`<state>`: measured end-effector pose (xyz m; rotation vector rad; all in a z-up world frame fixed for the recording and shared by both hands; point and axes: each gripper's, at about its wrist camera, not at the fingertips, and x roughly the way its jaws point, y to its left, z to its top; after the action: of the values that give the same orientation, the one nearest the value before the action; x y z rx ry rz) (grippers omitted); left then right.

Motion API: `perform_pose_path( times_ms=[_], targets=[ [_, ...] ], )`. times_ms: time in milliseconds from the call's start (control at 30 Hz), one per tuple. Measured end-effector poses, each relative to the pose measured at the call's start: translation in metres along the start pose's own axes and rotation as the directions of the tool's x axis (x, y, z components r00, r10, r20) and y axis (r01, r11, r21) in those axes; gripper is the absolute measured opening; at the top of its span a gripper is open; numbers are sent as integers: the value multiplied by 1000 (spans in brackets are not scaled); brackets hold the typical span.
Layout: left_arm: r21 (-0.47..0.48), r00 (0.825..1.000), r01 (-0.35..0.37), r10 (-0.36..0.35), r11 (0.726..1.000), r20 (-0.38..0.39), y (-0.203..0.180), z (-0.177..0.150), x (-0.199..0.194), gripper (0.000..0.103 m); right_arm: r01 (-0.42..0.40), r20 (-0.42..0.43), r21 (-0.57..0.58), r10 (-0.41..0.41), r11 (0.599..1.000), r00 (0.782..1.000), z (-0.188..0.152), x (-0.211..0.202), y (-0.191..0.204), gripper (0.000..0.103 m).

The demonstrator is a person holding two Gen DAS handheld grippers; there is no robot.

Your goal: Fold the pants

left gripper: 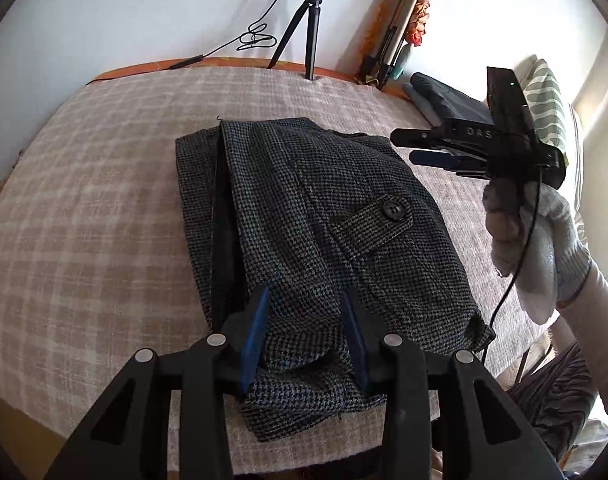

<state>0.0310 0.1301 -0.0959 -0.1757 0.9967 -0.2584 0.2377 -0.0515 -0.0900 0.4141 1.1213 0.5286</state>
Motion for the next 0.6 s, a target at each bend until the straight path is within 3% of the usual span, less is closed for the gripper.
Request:
perform_pose_path(
  times_ms=[33, 133, 233, 367, 467, 600],
  targets=[
    [-2, 1000, 3, -3, 1000, -2, 2, -1, 0, 35, -24, -14, 5, 24, 1000, 1000, 1, 5, 0, 24],
    [-1, 1000, 6, -6, 1000, -9, 6, -6, -1, 35, -13, -12, -56, 13, 998, 1000, 4, 9, 12, 13],
    [-18, 1000, 17, -17, 1000, -12, 11, -13, 1, 35, 37, -6, -102, -38, 994, 999, 14, 15, 21, 10],
    [-15, 1000, 12, -12, 1000, -5, 13, -21, 1, 35, 111, -27, -147, -116, 983, 993, 12, 33, 25, 10],
    [-26, 1000, 17, -17, 1000, 0, 16, -19, -8, 35, 112, -22, -134, -116, 985, 993, 10, 25, 26, 15],
    [-79, 998, 9, -4, 997, 65, 32, -4, -26, 35, 86, -13, -98, -88, 991, 996, 4, -3, 18, 43]
  ],
)
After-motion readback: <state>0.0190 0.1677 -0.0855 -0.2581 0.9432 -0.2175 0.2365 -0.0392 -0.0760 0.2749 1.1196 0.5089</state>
